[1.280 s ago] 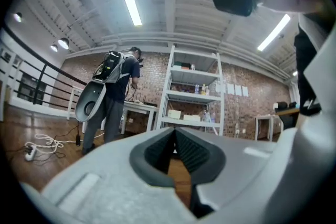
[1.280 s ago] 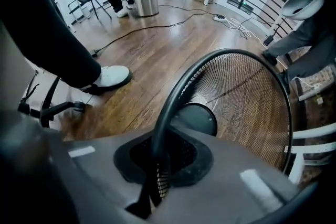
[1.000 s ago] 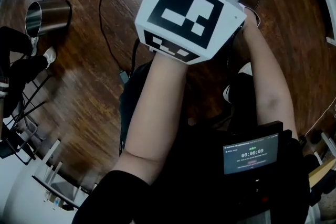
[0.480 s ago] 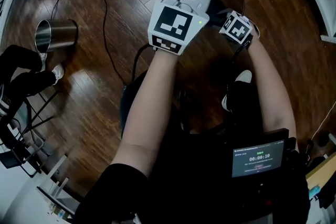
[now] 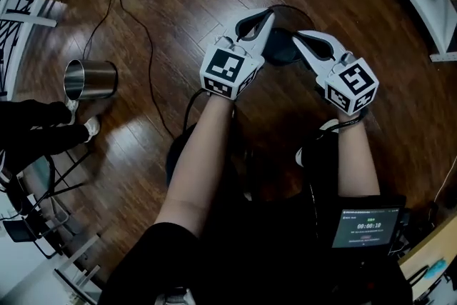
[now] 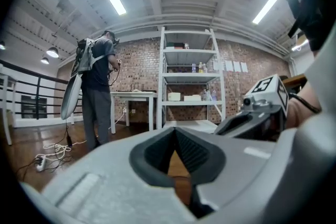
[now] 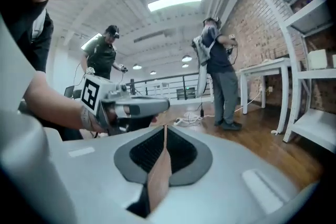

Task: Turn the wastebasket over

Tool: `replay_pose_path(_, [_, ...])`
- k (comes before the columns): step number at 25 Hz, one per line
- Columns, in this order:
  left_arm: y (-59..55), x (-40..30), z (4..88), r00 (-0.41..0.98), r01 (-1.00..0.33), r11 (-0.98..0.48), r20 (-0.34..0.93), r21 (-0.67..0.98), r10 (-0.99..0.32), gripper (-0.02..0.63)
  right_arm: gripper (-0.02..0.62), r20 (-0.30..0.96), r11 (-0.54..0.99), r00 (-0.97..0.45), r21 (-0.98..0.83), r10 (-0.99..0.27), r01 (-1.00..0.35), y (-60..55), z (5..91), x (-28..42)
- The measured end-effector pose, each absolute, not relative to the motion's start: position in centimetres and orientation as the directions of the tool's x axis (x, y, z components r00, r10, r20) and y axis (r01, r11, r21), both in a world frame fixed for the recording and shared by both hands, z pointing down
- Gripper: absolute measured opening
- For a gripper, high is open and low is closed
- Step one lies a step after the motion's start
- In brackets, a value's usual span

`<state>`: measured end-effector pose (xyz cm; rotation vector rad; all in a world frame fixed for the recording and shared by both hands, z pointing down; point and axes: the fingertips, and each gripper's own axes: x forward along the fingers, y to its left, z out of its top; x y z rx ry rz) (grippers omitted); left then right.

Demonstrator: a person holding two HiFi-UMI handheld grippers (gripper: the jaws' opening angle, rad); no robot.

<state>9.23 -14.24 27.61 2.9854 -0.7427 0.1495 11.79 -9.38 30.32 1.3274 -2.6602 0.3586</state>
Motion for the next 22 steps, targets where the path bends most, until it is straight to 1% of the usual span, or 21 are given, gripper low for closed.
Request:
replay_pose_path(3, [-13.2, 10.2, 27.7, 0.893, -0.444, -0.894, 0.11, 0.052, -0.437, 0.0, 0.011, 0.115, 0.536, -0.552, -0.143, -0.826, -0.832, -8.4, 28.5, 13.9])
replay_pose_path(6, [-12.9, 10.2, 27.3, 0.9, -0.432, -0.9, 0.101, 0.054, -0.425, 0.0, 0.011, 0.074, 0.553, -0.559, -0.093, -0.826, -0.828, -9.9, 27.6, 14.2])
replay_pose_path(9, [-12.4, 10.1, 27.3, 0.901, -0.427, -0.903, 0.107, 0.045, -0.421, 0.0, 0.011, 0.024, 0.551, -0.557, -0.118, -0.83, -0.826, -10.9, 26.9, 14.2])
replay_pose_path(15, [-10.5, 10.5, 28.1, 0.911, -0.404, -0.913, 0.115, 0.056, -0.396, 0.0, 0.011, 0.0, 0.555, -0.559, -0.117, -0.829, -0.824, -9.7, 26.9, 13.8])
replay_pose_path(19, [-10.8, 13.1, 28.5, 0.915, -0.386, -0.922, 0.144, 0.03, -0.378, 0.0, 0.011, 0.001, 0.552, -0.558, -0.14, -0.83, -0.822, -11.2, 27.2, 16.3])
replay_pose_path(22, [-11.2, 13.7, 28.9, 0.912, -0.391, -0.92, 0.156, 0.041, -0.38, 0.0, 0.011, -0.009, 0.556, -0.562, -0.155, -0.827, -0.817, -11.7, 27.0, 17.2])
